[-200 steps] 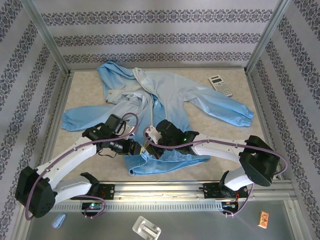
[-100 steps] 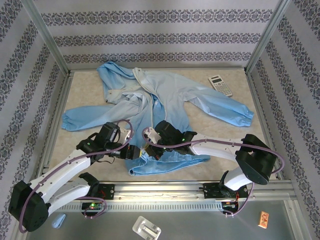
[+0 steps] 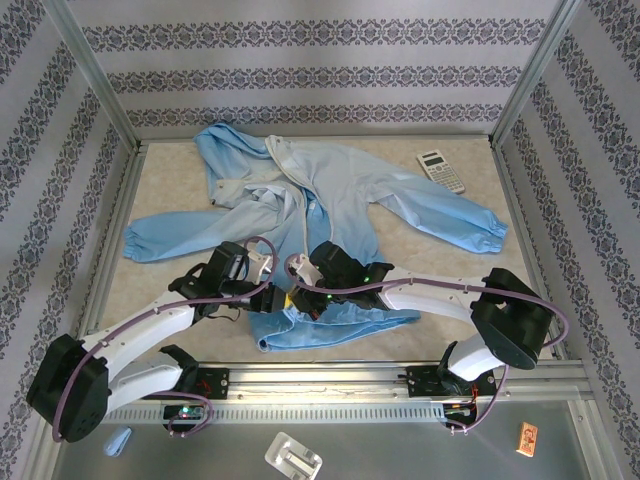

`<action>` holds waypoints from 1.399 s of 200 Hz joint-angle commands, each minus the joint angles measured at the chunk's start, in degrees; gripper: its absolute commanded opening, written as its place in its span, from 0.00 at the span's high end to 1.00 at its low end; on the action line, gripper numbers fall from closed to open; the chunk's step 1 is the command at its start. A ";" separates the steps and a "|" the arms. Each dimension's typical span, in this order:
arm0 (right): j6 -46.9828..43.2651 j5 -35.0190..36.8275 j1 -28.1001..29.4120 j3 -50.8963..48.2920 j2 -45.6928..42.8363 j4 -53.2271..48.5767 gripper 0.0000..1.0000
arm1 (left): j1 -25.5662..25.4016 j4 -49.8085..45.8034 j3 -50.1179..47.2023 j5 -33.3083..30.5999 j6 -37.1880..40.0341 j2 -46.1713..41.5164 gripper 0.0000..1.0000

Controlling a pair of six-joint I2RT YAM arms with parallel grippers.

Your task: Zip up the jacket

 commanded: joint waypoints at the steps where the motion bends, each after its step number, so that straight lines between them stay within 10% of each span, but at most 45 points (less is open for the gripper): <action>1: 2.24 2.10 0.57 1.13 -0.75 1.06 1.00 | -0.50 1.98 -1.14 -0.15 -0.58 -1.36 1.00; 166: 6.22 19.11 0.40 3.83 -2.05 -4.00 1.00 | -3.02 -8.85 -6.13 -2.92 -10.02 -15.92 1.00; 280: 3.79 17.40 -6.99 8.41 2.29 -5.33 1.00 | -4.99 -9.32 -7.60 -4.94 -12.90 -18.23 1.00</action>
